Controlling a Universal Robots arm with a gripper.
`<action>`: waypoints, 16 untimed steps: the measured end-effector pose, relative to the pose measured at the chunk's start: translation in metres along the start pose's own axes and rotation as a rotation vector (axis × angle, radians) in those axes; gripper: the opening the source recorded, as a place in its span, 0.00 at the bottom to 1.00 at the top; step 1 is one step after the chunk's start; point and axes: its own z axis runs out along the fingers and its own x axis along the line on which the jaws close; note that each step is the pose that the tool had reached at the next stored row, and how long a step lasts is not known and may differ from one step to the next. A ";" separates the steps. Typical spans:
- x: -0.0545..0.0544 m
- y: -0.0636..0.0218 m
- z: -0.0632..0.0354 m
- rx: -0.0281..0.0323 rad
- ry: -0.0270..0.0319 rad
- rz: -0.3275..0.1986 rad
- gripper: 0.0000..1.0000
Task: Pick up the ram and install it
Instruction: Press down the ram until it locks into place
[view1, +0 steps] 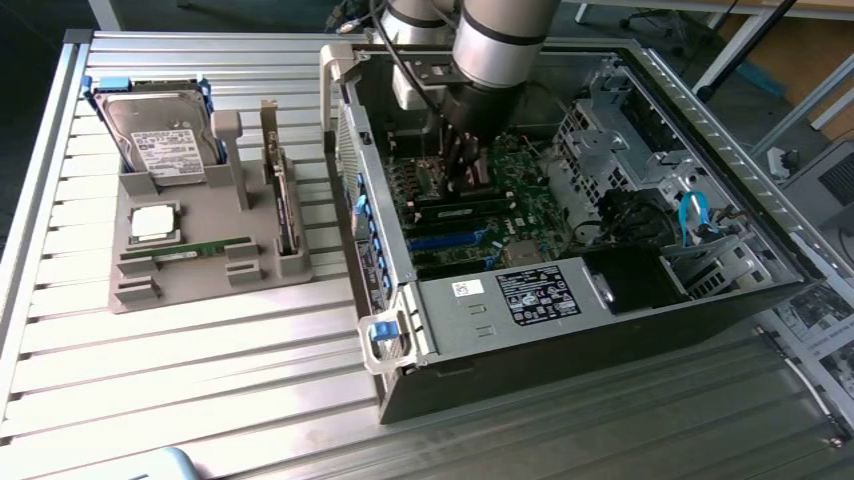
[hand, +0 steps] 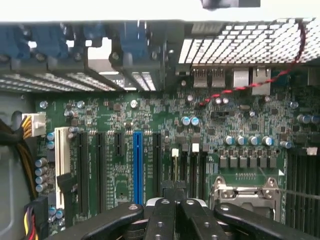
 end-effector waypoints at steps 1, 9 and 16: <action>0.000 -0.0033 -0.0004 -0.0011 0.0029 0.000 0.10; 0.000 -0.0283 -0.0038 -0.0087 0.0152 0.000 0.10; 0.001 -0.0443 -0.0128 -0.0115 0.0173 0.001 0.10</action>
